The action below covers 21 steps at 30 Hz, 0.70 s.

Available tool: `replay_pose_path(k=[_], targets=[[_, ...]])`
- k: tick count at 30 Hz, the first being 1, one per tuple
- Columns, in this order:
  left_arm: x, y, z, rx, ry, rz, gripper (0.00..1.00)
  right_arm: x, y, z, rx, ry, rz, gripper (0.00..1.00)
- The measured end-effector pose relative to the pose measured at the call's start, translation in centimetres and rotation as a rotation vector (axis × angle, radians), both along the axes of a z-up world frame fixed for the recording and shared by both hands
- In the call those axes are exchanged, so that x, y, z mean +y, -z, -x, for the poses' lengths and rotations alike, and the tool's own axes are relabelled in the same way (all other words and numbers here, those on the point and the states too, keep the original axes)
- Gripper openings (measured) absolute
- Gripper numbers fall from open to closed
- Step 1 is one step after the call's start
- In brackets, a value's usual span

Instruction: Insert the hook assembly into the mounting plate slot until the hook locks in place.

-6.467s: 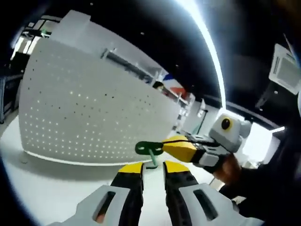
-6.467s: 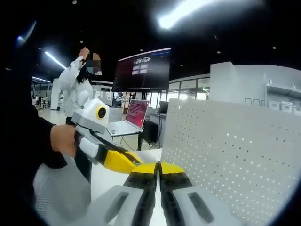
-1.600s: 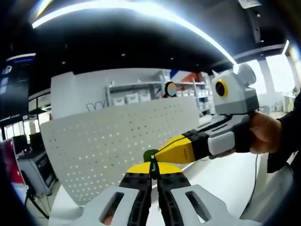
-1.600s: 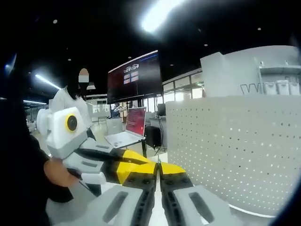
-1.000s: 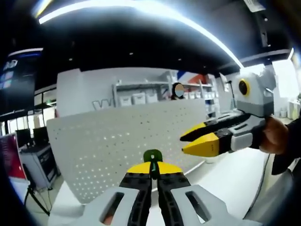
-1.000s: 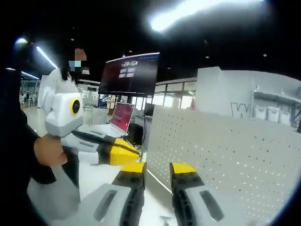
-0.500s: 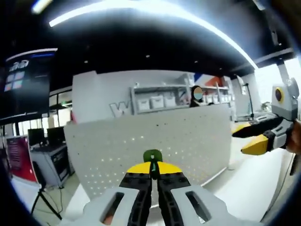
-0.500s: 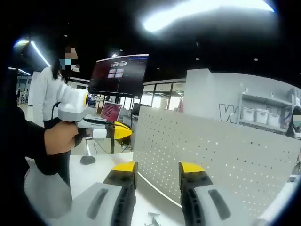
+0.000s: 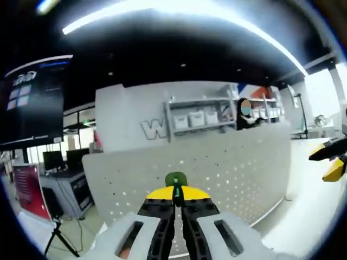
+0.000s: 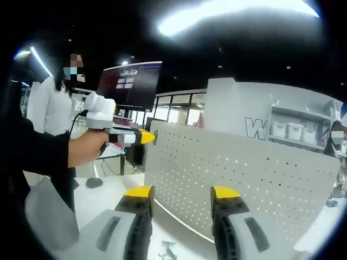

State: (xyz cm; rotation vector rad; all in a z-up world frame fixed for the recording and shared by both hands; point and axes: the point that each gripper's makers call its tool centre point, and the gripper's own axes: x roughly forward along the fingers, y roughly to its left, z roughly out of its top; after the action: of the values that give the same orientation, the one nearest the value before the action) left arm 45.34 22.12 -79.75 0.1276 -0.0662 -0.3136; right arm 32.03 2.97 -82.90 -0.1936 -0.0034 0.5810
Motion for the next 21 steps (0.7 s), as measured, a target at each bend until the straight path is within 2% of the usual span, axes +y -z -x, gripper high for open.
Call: replay_pose_path(k=[10,21], targets=[[0.8,-0.9,-3.5,-0.008,-0.039,0.011,0.02,-0.8,0.3,-0.8,0.012,0.016,-0.004,0.43],[1.6,-0.7,-6.2,-0.009,-0.076,-0.007,0.02,-2.0,0.4,-1.6,0.023,0.041,-0.003,0.45]])
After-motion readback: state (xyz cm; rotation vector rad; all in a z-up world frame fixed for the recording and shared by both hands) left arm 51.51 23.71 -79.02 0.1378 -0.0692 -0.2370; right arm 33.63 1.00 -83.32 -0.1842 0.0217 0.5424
